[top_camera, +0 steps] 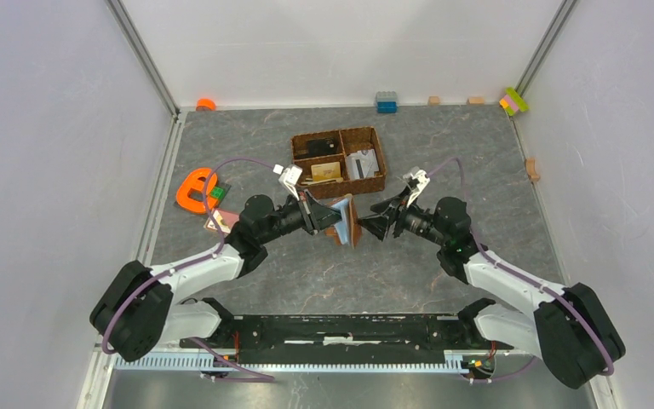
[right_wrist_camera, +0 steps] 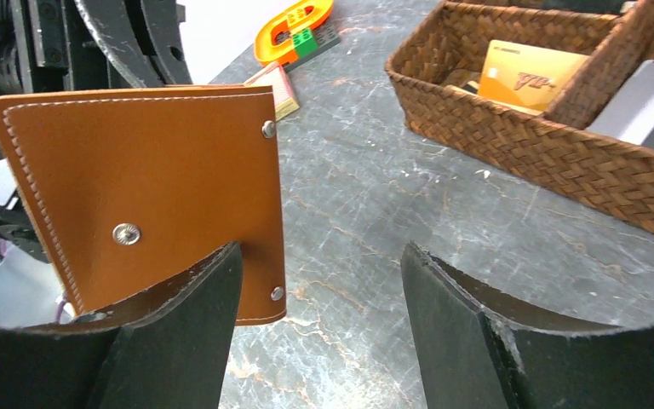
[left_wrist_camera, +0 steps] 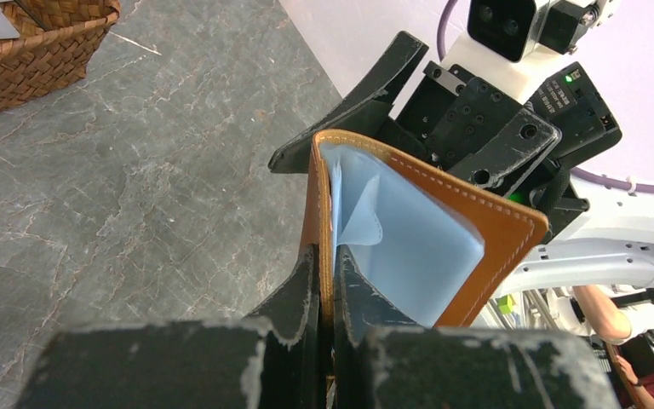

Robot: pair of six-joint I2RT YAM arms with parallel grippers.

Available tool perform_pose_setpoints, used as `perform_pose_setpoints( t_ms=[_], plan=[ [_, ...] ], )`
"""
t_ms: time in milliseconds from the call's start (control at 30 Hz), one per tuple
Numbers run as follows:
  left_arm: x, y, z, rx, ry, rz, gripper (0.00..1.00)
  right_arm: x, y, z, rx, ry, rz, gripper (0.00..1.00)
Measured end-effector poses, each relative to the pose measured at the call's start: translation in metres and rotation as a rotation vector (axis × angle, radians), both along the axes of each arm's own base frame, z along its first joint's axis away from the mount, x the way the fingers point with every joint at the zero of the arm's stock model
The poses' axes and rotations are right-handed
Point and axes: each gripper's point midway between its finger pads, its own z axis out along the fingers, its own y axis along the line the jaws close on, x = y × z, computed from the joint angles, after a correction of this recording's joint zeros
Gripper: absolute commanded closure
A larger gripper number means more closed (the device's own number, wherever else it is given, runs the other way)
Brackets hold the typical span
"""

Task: Take the credit cards out of the card holder
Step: Close the card holder.

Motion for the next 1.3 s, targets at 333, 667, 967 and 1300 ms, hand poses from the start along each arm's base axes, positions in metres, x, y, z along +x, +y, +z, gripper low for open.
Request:
perform_pose_setpoints(
  t_ms=[333,667,967,1300],
  plan=[
    [-0.004,-0.009,0.001,-0.054,0.028,-0.071,0.87,-0.012,0.014,0.0,0.049,0.044,0.11,0.35],
    [-0.009,-0.009,0.021,-0.109,-0.022,-0.097,0.7,-0.034,0.028,0.027,0.159,0.028,0.251,0.55],
    [0.002,0.003,0.024,-0.095,-0.007,-0.009,0.38,-0.043,0.03,0.04,0.239,0.052,0.298,0.79],
    [0.019,0.027,0.017,-0.068,0.034,0.151,0.22,-0.015,0.007,0.015,0.25,0.191,0.174,0.81]
  ],
)
